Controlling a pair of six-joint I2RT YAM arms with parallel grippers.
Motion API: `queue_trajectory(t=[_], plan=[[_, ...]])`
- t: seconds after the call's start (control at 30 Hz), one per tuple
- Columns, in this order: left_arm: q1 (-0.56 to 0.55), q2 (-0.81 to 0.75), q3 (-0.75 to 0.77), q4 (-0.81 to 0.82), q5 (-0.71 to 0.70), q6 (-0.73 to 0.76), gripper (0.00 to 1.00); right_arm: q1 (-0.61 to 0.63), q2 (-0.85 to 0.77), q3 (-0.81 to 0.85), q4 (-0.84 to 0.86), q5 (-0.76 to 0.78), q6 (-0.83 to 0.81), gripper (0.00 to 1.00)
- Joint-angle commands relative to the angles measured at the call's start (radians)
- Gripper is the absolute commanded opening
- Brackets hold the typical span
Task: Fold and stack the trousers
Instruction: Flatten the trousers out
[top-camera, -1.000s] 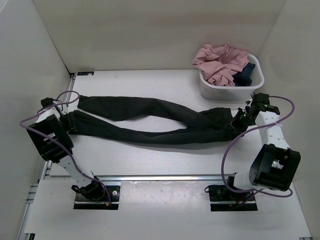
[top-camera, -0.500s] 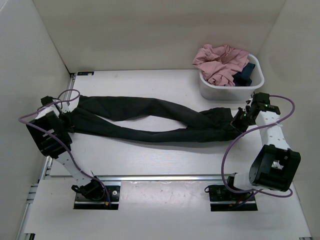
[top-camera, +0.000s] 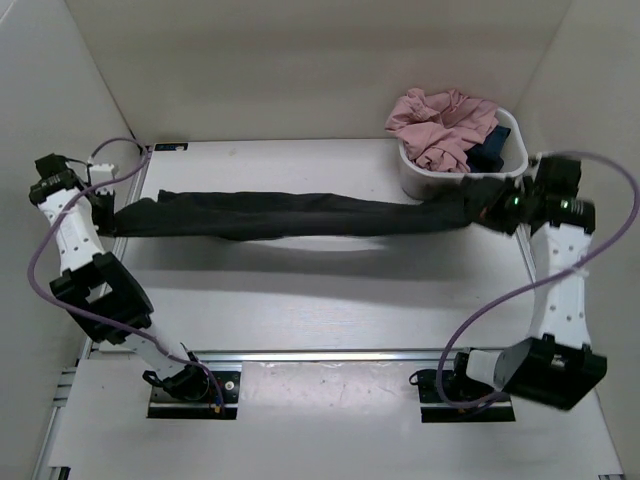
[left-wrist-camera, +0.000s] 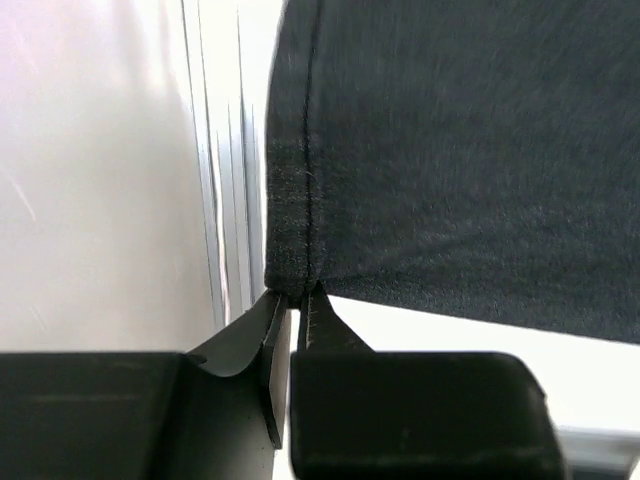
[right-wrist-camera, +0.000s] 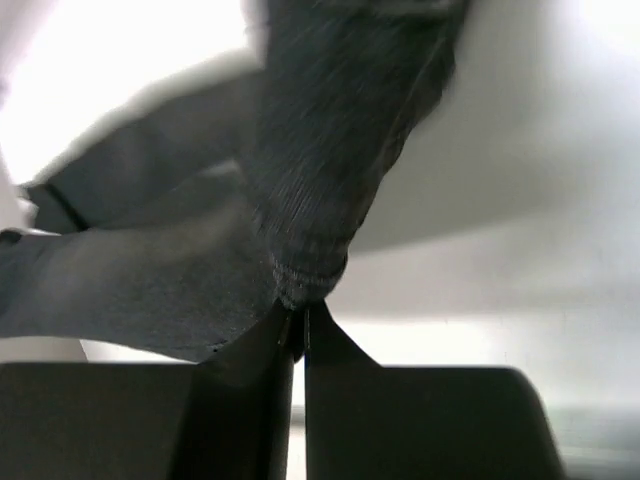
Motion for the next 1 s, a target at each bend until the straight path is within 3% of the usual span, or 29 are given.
queue_trajectory(t=[0.0, 0.2, 0.33, 0.57, 0.83, 0.9, 0.97], plan=[[0.038, -0.037, -0.166, -0.062, -0.164, 0.105, 0.14, -0.065, -0.079, -0.309, -0.048, 0.080, 0.034, 0.00], [0.069, -0.095, -0.416, -0.030, -0.314, 0.168, 0.14, -0.162, -0.263, -0.687, -0.080, 0.169, 0.120, 0.00], [0.078, -0.083, -0.513, 0.005, -0.368, 0.177, 0.14, -0.171, -0.283, -0.801, -0.040, 0.229, 0.148, 0.00], [0.087, -0.083, -0.569, 0.014, -0.434, 0.177, 0.14, -0.191, -0.273, -0.813, -0.094, 0.334, 0.148, 0.00], [0.149, -0.103, -0.647, 0.047, -0.504, 0.208, 0.14, -0.209, -0.291, -0.772, -0.201, 0.502, 0.280, 0.00], [0.149, -0.112, -0.647, 0.047, -0.504, 0.208, 0.14, -0.209, -0.302, -0.747, -0.247, 0.563, 0.315, 0.13], [0.149, -0.112, -0.659, 0.047, -0.526, 0.217, 0.16, -0.209, -0.302, -0.738, -0.260, 0.537, 0.335, 0.50]])
